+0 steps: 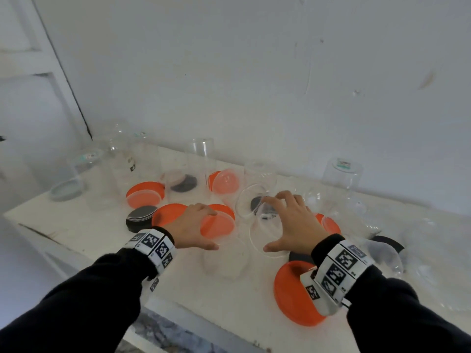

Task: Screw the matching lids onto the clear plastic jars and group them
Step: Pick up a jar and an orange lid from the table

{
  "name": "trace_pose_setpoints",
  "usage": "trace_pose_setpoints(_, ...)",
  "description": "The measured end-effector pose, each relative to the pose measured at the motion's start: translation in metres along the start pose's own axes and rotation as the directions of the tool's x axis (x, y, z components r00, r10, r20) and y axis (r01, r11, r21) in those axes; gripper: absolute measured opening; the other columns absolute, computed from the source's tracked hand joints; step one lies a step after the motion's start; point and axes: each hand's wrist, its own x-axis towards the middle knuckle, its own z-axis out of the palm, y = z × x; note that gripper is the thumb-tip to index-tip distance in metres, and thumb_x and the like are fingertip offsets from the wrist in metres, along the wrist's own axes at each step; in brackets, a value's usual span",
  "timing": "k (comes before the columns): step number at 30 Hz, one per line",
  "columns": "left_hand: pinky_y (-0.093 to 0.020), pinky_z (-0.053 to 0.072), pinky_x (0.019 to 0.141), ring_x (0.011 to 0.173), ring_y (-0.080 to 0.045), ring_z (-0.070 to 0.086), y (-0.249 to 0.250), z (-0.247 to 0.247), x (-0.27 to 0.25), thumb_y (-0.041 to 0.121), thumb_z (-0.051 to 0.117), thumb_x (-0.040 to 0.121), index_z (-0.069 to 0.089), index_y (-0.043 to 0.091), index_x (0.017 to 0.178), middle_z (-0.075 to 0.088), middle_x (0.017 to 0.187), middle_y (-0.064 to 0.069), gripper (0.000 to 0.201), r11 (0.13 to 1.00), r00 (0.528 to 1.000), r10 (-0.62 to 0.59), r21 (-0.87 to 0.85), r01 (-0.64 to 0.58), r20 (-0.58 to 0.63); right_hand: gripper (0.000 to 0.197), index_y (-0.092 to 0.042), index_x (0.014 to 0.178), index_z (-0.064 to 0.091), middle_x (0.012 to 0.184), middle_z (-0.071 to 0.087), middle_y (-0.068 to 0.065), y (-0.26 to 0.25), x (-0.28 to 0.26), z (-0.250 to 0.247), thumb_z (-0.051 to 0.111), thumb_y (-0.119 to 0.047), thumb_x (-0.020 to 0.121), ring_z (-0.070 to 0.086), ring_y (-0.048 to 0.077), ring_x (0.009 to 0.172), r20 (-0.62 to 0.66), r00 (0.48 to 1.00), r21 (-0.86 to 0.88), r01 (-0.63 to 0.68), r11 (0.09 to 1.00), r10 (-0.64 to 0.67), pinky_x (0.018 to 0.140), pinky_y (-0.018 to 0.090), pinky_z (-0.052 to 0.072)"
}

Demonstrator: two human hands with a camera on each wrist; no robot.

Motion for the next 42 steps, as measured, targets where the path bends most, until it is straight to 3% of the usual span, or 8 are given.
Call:
trace_pose_setpoints(7, -0.026, 0.019, 0.112, 0.136, -0.014, 0.019, 0.022, 0.014, -0.001, 0.042, 0.077, 0.071, 0.033, 0.021, 0.141, 0.021, 0.148, 0.002, 0.085, 0.994, 0.991, 0.102, 0.029, -0.105, 0.089, 0.103, -0.034, 0.139, 0.027, 0.136, 0.015, 0.002, -0.001, -0.018, -0.018, 0.082, -0.048, 0.053, 0.017, 0.024, 0.124, -0.120, 0.992, -0.056, 0.038, 0.998, -0.044, 0.104, 0.037, 0.032)
trace_pose_setpoints(13, -0.026, 0.018, 0.113, 0.137, -0.015, 0.020, 0.040, 0.018, 0.019, 0.043, 0.076, 0.071, 0.035, 0.020, 0.139, 0.024, 0.149, 0.000, 0.082, 0.964, 0.951, 0.216, 0.106, -0.244, 0.221, 0.087, -0.027, 0.121, 0.022, 0.132, 0.023, 0.007, 0.007, -0.031, -0.022, 0.074, -0.017, 0.052, 0.023, 0.028, 0.119, -0.325, 0.946, 0.069, 0.003, 0.998, 0.020, 0.098, 0.040, 0.037)
trace_pose_setpoints(16, -0.028, 0.016, 0.115, 0.140, -0.016, 0.018, 0.047, 0.023, 0.025, 0.041, 0.075, 0.073, 0.035, 0.019, 0.139, 0.020, 0.153, -0.001, 0.081, 0.951, 0.923, 0.249, 0.105, -0.290, 0.294, 0.087, -0.018, 0.129, 0.034, 0.130, 0.025, 0.005, 0.009, -0.036, -0.024, 0.078, -0.020, 0.053, 0.026, 0.027, 0.117, -0.351, 0.933, 0.119, -0.045, 0.992, 0.084, 0.095, 0.030, 0.033)
trace_pose_setpoints(18, -0.027, 0.013, 0.114, 0.141, -0.015, 0.014, 0.050, 0.026, 0.027, 0.039, 0.073, 0.077, 0.035, 0.018, 0.140, 0.016, 0.154, 0.000, 0.076, 0.942, 0.911, 0.272, 0.109, -0.318, 0.308, 0.092, -0.022, 0.133, 0.035, 0.130, 0.022, 0.002, 0.006, -0.038, -0.024, 0.082, -0.029, 0.055, 0.025, 0.022, 0.118, -0.330, 0.933, 0.173, -0.089, 0.981, 0.143, 0.092, 0.026, 0.032)
trace_pose_setpoints(24, -0.022, 0.012, 0.110, 0.140, -0.015, 0.015, 0.041, 0.025, 0.024, 0.027, 0.060, 0.089, 0.039, 0.016, 0.137, 0.019, 0.153, -0.002, 0.053, 0.904, 0.896, 0.374, 0.121, -0.410, 0.241, 0.095, -0.014, 0.134, 0.034, 0.131, 0.027, 0.003, -0.008, -0.040, -0.010, 0.085, -0.028, 0.055, 0.033, 0.020, 0.123, -0.372, 0.873, 0.333, -0.193, 0.923, 0.317, 0.101, 0.030, 0.036)
trace_pose_setpoints(31, -0.020, 0.018, 0.108, 0.135, -0.013, 0.024, 0.002, -0.007, 0.002, 0.030, 0.056, 0.092, 0.039, 0.017, 0.138, 0.031, 0.146, 0.000, 0.050, 0.918, 0.915, 0.354, 0.116, -0.379, 0.191, 0.089, -0.011, 0.122, 0.034, 0.115, 0.025, -0.005, -0.029, -0.039, 0.004, 0.086, -0.019, 0.050, 0.035, 0.016, 0.109, -0.352, 0.863, 0.388, -0.219, 0.895, 0.363, 0.095, 0.031, 0.039)
trace_pose_setpoints(36, -0.023, 0.021, 0.108, 0.133, -0.014, 0.027, -0.047, -0.029, -0.017, 0.039, 0.057, 0.089, 0.041, 0.019, 0.136, 0.035, 0.144, 0.002, 0.053, 0.903, 0.958, 0.270, 0.317, -0.288, 0.102, 0.110, -0.018, 0.138, 0.030, 0.114, 0.020, -0.006, -0.055, -0.033, 0.016, 0.090, -0.035, 0.048, 0.032, 0.016, 0.112, -0.267, 0.896, 0.424, -0.222, 0.878, 0.356, 0.097, 0.025, 0.032)
trace_pose_setpoints(42, -0.035, 0.021, 0.114, 0.141, -0.023, 0.013, -0.074, -0.034, -0.020, 0.055, 0.060, 0.080, 0.025, 0.016, 0.145, 0.012, 0.155, -0.006, 0.083, 0.880, 0.986, 0.107, 0.450, -0.154, 0.130, 0.100, -0.019, 0.137, 0.031, 0.118, 0.025, -0.006, -0.085, -0.022, 0.030, 0.086, -0.038, 0.056, 0.037, 0.015, 0.114, -0.195, 0.922, 0.482, -0.207, 0.851, 0.334, 0.092, 0.020, 0.032)
